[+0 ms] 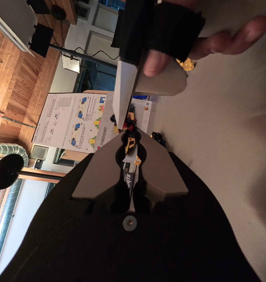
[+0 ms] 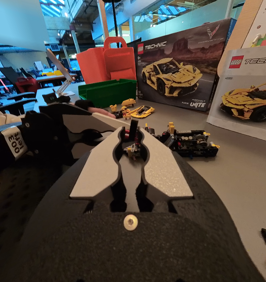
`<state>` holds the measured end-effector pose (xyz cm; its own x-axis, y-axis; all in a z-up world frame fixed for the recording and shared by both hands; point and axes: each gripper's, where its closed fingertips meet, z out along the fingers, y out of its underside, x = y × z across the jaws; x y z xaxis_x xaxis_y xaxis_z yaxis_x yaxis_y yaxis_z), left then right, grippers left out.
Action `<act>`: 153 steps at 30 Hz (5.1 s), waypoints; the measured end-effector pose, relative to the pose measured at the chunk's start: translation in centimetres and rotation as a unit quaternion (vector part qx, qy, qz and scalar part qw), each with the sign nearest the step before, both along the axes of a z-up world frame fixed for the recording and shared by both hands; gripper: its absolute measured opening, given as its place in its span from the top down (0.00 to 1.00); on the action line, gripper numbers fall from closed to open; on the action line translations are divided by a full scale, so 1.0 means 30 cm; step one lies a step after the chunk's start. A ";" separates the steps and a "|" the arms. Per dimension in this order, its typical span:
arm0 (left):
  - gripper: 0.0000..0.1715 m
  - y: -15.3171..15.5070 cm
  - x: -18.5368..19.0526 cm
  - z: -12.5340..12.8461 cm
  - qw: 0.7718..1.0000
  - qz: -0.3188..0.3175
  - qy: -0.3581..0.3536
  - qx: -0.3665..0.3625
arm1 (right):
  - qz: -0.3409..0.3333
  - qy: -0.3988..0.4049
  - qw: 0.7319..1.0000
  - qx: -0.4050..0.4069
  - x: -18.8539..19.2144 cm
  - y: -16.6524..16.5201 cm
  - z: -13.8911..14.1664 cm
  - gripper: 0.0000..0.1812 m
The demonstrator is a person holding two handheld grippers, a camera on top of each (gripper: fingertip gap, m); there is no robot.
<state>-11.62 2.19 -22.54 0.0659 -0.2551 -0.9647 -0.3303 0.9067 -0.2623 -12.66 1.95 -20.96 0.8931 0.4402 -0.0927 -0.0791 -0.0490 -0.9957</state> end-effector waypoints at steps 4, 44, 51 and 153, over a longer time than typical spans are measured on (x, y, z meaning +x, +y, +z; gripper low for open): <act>0.96 -0.005 0.001 -0.027 1.000 -0.001 0.021 0.009 | 0.004 -0.067 0.998 -0.011 0.003 -0.007 -0.035 0.91; 0.96 -0.161 -0.049 0.086 0.877 -0.248 -0.005 -0.411 | 0.302 0.331 0.886 -0.119 -0.027 -0.147 0.087 0.95; 0.96 -0.166 -0.048 0.077 0.883 -0.247 0.001 -0.398 | 0.294 0.314 0.894 -0.126 -0.037 -0.143 0.072 0.98; 0.96 -0.086 -0.103 0.032 0.694 -0.289 0.125 -0.647 | -0.130 -0.149 0.965 -0.172 0.684 -0.222 -0.081 0.99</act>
<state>-14.70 -0.40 -21.58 -0.5365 -0.8330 0.1350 -0.1922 -0.0351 -0.9807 7.86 -4.71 -23.40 0.9789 0.1859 0.0852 0.1544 -0.3985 -0.9041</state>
